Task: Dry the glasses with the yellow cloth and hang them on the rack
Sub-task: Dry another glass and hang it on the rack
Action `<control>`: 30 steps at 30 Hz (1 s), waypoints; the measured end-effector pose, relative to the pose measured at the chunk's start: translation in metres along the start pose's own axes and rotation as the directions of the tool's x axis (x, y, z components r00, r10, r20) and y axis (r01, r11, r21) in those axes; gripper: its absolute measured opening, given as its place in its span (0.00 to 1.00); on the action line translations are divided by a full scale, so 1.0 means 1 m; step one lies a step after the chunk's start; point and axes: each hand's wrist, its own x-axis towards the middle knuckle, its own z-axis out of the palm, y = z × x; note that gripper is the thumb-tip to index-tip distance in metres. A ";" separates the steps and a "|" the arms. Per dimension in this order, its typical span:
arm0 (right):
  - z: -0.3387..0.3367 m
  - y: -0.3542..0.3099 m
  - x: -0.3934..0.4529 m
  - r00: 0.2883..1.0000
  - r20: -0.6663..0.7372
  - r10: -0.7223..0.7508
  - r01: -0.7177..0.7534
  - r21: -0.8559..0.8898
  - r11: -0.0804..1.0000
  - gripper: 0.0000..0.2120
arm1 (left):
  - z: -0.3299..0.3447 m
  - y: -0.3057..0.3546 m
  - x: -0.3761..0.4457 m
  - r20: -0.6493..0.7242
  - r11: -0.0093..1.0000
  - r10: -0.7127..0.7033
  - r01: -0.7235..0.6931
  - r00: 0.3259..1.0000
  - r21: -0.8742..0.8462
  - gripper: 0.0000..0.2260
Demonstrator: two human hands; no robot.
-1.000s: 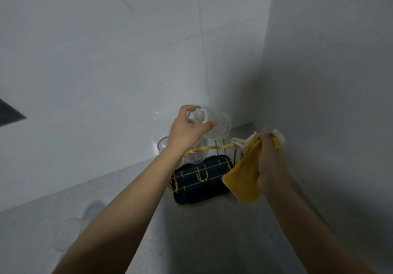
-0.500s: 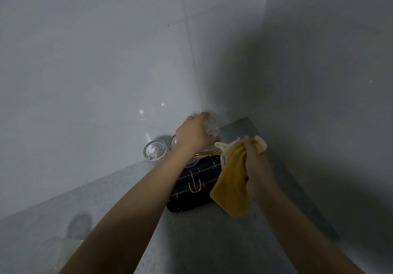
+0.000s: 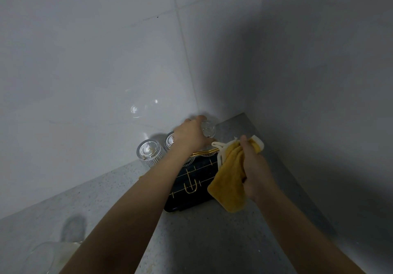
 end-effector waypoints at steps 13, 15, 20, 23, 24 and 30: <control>0.000 0.006 0.005 1.000 -0.013 0.008 -0.008 0.021 1.000 0.19 | 0.004 -0.001 0.008 0.070 0.997 0.002 -0.007 0.998 0.075 0.38; 0.000 0.007 0.006 1.000 -0.011 0.005 -0.004 0.026 1.000 0.19 | 0.003 -0.003 0.007 0.081 0.999 0.017 -0.021 0.997 0.049 0.39; 0.000 0.007 -0.002 1.000 0.002 0.004 -0.004 0.021 1.000 0.20 | -0.011 -0.004 -0.010 0.014 0.995 0.039 -0.037 0.999 -0.093 0.29; -0.001 0.008 -0.015 0.999 0.052 -0.006 0.006 -0.004 1.000 0.25 | -0.023 -0.003 -0.046 -0.137 0.949 0.069 -0.108 0.988 -0.297 0.13; 0.000 0.008 -0.020 0.998 0.069 -0.012 0.013 -0.013 1.000 0.25 | -0.027 -0.002 -0.063 -0.139 0.903 0.094 -0.143 0.986 -0.404 0.10; 0.010 0.016 -0.063 0.956 0.248 -0.154 0.160 -0.003 0.987 0.21 | -0.035 -0.015 -0.162 0.028 0.680 0.239 -0.147 0.970 -0.718 0.18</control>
